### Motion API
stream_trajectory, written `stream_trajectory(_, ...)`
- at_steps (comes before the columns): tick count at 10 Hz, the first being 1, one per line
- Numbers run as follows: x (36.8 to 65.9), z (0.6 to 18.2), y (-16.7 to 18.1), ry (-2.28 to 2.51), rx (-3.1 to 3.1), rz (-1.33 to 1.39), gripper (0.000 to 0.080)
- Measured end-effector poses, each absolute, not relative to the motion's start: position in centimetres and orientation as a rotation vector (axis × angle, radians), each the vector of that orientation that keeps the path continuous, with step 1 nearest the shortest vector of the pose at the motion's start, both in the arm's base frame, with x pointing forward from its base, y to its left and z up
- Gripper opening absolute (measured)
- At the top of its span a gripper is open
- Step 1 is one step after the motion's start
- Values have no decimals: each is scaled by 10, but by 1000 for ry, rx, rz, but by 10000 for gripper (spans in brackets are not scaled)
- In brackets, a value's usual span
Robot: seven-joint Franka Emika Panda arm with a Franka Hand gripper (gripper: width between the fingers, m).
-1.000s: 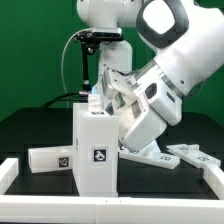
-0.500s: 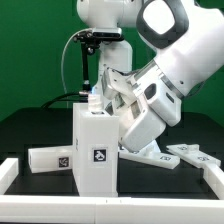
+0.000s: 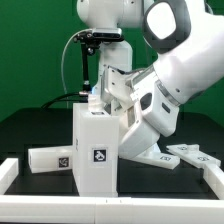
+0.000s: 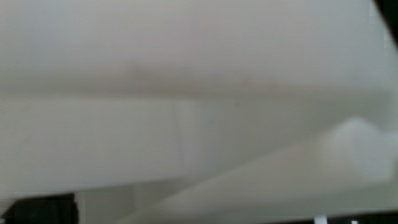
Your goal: Assemble cabinet
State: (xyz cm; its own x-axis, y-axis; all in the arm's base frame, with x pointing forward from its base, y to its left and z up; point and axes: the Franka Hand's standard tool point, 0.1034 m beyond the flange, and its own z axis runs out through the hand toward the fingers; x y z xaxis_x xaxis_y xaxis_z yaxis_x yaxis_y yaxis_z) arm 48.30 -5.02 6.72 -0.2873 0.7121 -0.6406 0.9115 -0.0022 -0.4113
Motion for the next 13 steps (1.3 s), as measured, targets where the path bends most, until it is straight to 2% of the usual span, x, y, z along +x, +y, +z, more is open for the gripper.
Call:
stream_trajectory(3,486,65,-48,2050,1687,-1124,797)
stream_trajectory(9,488,54,-25,2294,1464,-453,797)
stream_trajectory(10,485,58,-31,2331,1408,-351,797)
stream_trajectory(11,487,65,-46,2343,1375,-396,797)
stream_trajectory(13,490,68,-55,2343,1377,-378,797)
